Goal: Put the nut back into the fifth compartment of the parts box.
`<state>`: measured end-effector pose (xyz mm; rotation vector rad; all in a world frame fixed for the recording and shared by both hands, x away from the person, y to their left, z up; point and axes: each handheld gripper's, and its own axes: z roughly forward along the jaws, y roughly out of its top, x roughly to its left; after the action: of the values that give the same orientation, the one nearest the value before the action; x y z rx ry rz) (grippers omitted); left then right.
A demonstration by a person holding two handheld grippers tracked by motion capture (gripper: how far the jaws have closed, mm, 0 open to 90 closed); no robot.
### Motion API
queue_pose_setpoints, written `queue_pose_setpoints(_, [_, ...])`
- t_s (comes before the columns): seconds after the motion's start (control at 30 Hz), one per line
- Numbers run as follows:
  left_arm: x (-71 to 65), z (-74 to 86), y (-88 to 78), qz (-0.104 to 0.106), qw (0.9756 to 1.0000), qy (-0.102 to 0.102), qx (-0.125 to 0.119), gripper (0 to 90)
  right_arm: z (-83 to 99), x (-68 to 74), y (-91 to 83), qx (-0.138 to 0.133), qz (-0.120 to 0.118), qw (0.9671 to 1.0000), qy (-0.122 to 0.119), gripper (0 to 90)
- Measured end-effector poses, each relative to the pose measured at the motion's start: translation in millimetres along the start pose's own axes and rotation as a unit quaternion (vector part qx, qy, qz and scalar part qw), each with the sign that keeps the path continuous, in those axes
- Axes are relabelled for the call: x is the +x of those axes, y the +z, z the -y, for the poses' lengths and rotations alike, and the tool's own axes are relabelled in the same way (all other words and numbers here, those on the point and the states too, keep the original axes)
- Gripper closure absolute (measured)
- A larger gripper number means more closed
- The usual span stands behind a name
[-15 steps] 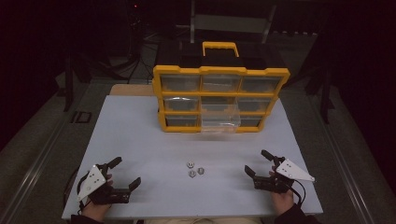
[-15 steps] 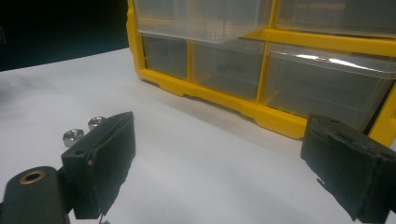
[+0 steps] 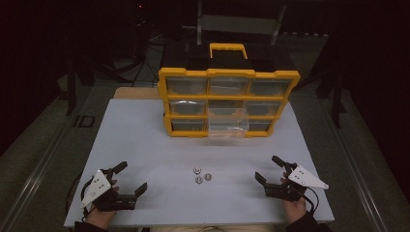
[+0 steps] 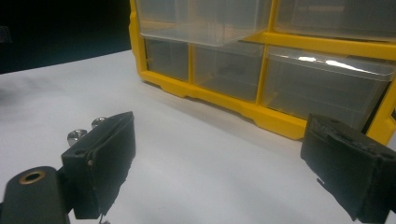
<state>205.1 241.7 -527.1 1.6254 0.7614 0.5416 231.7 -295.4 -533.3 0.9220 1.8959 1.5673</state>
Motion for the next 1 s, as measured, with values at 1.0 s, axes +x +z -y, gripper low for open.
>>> queue_pose_setpoints(1.0, [3.4,-82.5,43.0,0.105,0.9940,0.031,-0.007,0.0,-2.9,5.7,1.2,-0.004,-0.019,0.9998,-0.002,10.5])
